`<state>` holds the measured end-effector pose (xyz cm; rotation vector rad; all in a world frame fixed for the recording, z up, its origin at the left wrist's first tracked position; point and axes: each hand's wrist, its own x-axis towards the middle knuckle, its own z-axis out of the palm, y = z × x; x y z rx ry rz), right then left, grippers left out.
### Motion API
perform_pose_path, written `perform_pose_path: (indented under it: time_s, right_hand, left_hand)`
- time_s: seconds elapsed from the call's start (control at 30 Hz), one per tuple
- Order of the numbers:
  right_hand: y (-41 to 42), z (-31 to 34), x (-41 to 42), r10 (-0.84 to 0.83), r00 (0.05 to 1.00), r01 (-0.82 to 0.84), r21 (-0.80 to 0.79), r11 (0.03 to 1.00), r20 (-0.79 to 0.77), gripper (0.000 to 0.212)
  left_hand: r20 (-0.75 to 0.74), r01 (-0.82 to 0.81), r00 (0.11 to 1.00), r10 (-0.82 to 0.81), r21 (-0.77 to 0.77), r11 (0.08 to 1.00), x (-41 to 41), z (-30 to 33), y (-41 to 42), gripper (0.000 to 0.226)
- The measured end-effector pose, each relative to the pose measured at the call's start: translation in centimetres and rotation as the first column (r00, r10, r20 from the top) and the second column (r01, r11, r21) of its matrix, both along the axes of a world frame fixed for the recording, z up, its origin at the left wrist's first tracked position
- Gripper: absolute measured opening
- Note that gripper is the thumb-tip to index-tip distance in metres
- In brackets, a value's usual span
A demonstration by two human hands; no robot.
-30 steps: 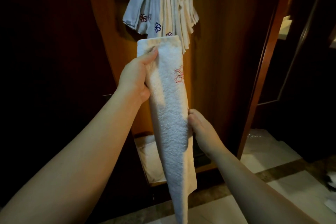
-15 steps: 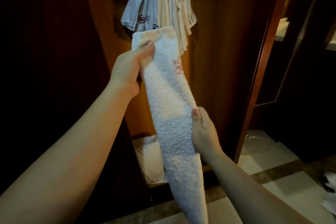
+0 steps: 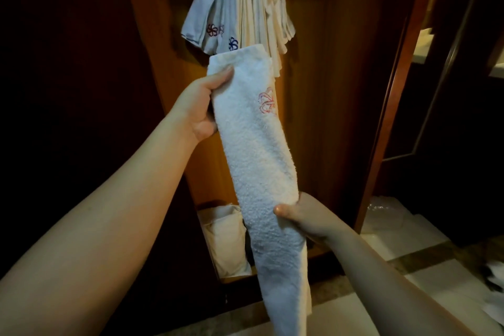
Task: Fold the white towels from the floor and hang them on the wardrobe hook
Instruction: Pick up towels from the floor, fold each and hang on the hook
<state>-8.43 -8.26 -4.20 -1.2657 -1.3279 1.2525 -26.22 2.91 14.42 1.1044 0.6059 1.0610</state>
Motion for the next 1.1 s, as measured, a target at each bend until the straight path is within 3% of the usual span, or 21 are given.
perform_pose_path:
  time_s: [0.1, 0.2, 0.33, 0.5, 0.57, 0.7, 0.8, 0.93, 1.0, 1.1]
  right_hand:
    - [0.1, -0.1, -0.4, -0.035, 0.999, 0.036, 0.043, 0.998, -0.033, 0.099]
    - [0.2, -0.3, -0.3, 0.019, 1.000, -0.019, -0.032, 0.999, -0.015, 0.086]
    - [0.1, -0.6, 0.4, 0.127, 0.985, -0.109, -0.147, 0.983, 0.120, 0.077]
    - [-0.9, -1.0, 0.7, 0.137, 0.969, -0.110, -0.137, 0.984, 0.206, 0.069]
    - [-1.5, -1.7, 0.7, 0.117, 0.978, -0.097, -0.123, 0.988, 0.171, 0.075]
    - [-2.0, -2.7, 1.0, 0.126, 0.991, -0.133, -0.197, 0.971, -0.047, 0.089]
    - [-2.3, -2.3, 1.1, 0.211, 0.972, -0.233, -0.312, 0.921, -0.102, 0.066]
    - [-3.1, -1.3, 1.3, 0.315, 0.948, -0.271, -0.395, 0.878, 0.049, 0.032]
    - [-3.4, -1.1, 1.7, 0.300, 0.953, -0.264, -0.379, 0.887, 0.037, 0.037]
    - [-4.0, -0.5, 2.2, 0.225, 0.962, -0.266, -0.336, 0.904, -0.157, 0.075]
  left_hand:
    - [0.021, -0.011, 1.000, 0.011, -0.025, 1.000, 0.2, 0.0, 0.7, 0.023]
    - [-0.015, -0.040, 0.999, 0.039, -0.064, 0.997, 0.7, 0.0, 1.5, 0.029]
    - [-0.064, -0.094, 0.994, 0.088, -0.101, 0.990, 1.2, -0.1, 2.6, 0.030]
    - [-0.120, -0.155, 0.983, 0.142, -0.105, 0.982, 1.4, 0.1, 4.4, 0.024]
    - [-0.145, -0.179, 0.976, 0.164, -0.101, 0.979, 1.4, 0.3, 5.1, 0.018]
    - [-0.197, -0.204, 0.964, 0.180, -0.112, 0.973, 1.9, 0.1, 6.5, 0.017]
    - [-0.229, -0.191, 0.961, 0.158, -0.128, 0.973, 2.6, -0.9, 7.4, 0.020]
    - [-0.317, -0.198, 0.939, 0.135, -0.176, 0.964, 3.8, -3.1, 8.3, 0.026]
    - [-0.363, -0.211, 0.924, 0.125, -0.210, 0.954, 4.2, -4.4, 8.9, 0.027]
    - [-0.372, -0.204, 0.923, 0.098, -0.260, 0.944, 4.7, -6.9, 10.0, 0.028]
